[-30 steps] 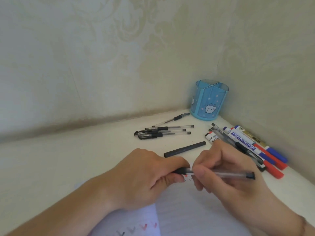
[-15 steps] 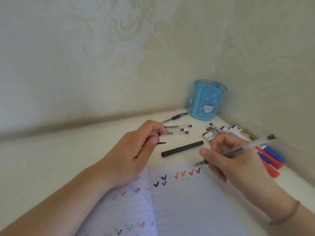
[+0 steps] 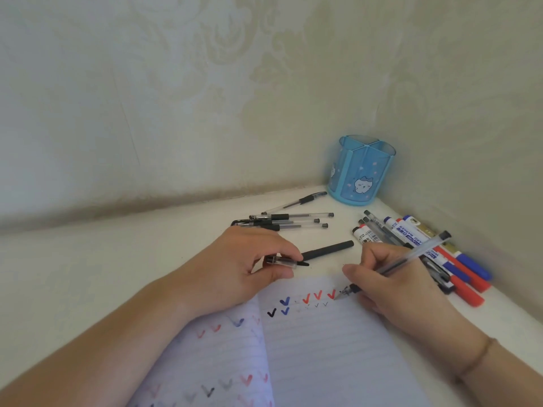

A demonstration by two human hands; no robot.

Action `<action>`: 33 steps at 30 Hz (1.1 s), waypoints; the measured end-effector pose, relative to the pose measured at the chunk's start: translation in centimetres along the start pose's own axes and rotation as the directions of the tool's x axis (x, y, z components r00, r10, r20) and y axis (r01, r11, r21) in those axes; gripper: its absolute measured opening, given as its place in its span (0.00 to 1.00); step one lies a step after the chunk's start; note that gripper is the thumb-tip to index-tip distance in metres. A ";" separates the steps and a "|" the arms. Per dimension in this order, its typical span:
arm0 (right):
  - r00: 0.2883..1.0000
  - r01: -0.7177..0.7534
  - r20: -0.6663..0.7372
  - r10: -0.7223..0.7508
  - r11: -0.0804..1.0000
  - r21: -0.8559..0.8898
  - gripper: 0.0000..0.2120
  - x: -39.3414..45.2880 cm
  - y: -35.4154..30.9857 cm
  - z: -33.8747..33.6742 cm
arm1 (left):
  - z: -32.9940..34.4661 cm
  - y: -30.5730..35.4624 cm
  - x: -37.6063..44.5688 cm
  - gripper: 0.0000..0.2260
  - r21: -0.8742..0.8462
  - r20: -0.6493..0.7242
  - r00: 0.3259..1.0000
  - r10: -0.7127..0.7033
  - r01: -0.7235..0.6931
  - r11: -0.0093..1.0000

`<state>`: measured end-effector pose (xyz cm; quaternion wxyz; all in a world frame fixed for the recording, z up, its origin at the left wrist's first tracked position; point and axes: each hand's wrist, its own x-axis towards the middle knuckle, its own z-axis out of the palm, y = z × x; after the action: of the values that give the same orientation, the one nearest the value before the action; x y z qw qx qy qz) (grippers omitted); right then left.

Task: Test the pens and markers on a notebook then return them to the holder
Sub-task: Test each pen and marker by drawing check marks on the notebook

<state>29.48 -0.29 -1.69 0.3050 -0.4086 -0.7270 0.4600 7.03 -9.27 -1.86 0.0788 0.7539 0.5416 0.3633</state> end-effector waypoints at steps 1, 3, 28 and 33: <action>1.000 0.017 -0.003 -0.017 1.000 -0.022 0.18 0.0 0.1 0.0 | 0.0 0.0 0.0 0.08 -0.006 -0.005 1.000 0.002 -0.002 1.000; 0.999 0.052 -0.001 -0.052 0.997 -0.058 0.18 0.0 0.0 0.1 | 0.0 0.0 0.0 0.07 -0.023 -0.006 1.000 0.012 -0.012 1.000; 0.973 0.030 0.186 -0.134 0.879 0.477 0.07 -0.6 -1.5 -0.2 | 0.1 0.4 0.2 0.08 -0.202 -0.077 0.979 -0.187 0.168 0.965; 0.975 0.042 0.161 -0.152 0.842 0.538 0.09 -0.6 -1.7 -0.7 | 0.0 0.2 0.1 0.09 -0.168 -0.070 0.983 -0.171 0.158 0.973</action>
<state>29.82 -0.91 0.09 0.3554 -0.2230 -0.6176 0.6652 7.21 -9.26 -1.71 0.1469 0.6817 0.5737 0.4296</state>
